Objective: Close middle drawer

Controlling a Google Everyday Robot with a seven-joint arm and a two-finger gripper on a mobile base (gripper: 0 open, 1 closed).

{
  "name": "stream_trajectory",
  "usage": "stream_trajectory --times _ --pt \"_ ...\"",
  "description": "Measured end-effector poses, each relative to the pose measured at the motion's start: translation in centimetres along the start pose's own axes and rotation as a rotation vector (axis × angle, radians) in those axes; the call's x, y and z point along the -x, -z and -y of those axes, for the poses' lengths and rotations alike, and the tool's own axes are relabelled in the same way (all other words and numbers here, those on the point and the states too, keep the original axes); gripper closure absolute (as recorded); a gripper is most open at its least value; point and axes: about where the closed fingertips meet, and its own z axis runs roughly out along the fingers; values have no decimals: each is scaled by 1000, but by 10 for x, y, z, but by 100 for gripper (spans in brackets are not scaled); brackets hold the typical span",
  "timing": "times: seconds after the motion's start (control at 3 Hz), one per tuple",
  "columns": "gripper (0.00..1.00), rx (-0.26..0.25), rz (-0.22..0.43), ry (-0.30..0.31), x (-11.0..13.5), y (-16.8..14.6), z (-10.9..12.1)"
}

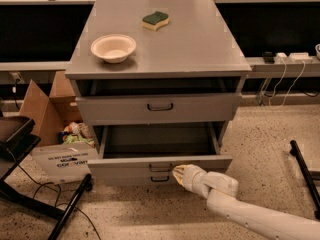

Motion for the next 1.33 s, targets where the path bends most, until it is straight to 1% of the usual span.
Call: stream_trajectory --times 0.33,0.67,1.0,1.33 --pt "12 0 0 0 0 0 0" --pt "0 0 0 0 0 0 0" --pt "0 0 0 0 0 0 0" --pt "27 0 -1 1 0 0 0"
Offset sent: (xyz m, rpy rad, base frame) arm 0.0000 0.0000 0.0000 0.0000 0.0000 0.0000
